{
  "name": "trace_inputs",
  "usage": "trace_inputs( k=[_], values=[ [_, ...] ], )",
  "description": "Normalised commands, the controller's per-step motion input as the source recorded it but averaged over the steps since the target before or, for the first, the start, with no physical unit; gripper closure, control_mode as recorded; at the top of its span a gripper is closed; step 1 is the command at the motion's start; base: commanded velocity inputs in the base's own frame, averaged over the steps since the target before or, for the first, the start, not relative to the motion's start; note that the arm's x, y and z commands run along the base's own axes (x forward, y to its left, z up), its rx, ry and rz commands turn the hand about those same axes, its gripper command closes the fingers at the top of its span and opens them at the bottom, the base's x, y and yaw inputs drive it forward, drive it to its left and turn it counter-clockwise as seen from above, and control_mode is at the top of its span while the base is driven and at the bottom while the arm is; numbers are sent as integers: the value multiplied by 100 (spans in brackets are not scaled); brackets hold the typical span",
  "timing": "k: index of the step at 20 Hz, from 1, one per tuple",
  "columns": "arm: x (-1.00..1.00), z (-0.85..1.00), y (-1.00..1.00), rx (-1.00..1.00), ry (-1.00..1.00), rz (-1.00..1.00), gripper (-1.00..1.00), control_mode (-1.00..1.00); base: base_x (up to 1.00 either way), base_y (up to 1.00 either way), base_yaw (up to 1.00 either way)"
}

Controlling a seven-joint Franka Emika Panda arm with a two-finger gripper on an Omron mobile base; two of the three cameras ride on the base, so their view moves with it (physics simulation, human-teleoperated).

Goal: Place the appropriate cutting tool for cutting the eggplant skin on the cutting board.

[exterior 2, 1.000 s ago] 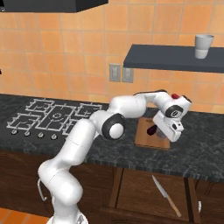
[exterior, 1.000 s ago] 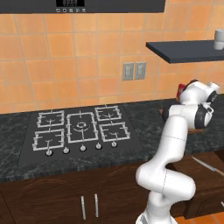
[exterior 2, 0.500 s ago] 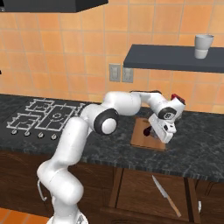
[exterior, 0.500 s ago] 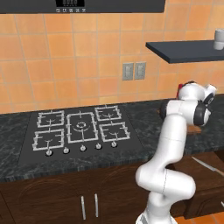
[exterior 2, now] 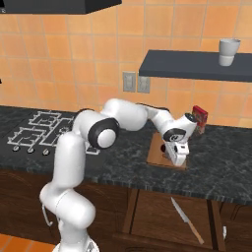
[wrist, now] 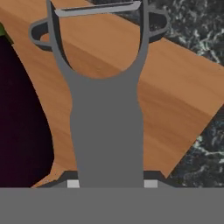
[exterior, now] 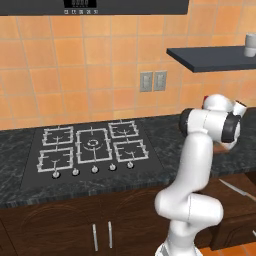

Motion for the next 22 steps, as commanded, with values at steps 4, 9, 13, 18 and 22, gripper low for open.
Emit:
trace_inputs(
  k=[4, 9, 13, 18, 22],
  values=[
    [0, -19, 26, -14, -2, -10, 100, -100, 0, 0, 0],
    [0, -9, 14, -8, 0, -5, -100, -100, 0, 0, 0],
    [2, 0, 0, -1, 0, 0, -100, -100, 0, 0, 0],
    [-6, 36, 0, 0, -1, 0, -100, -100, 0, 0, 0],
    [-68, 74, 0, 0, -9, 9, -100, -100, 0, 0, 0]
  ],
)
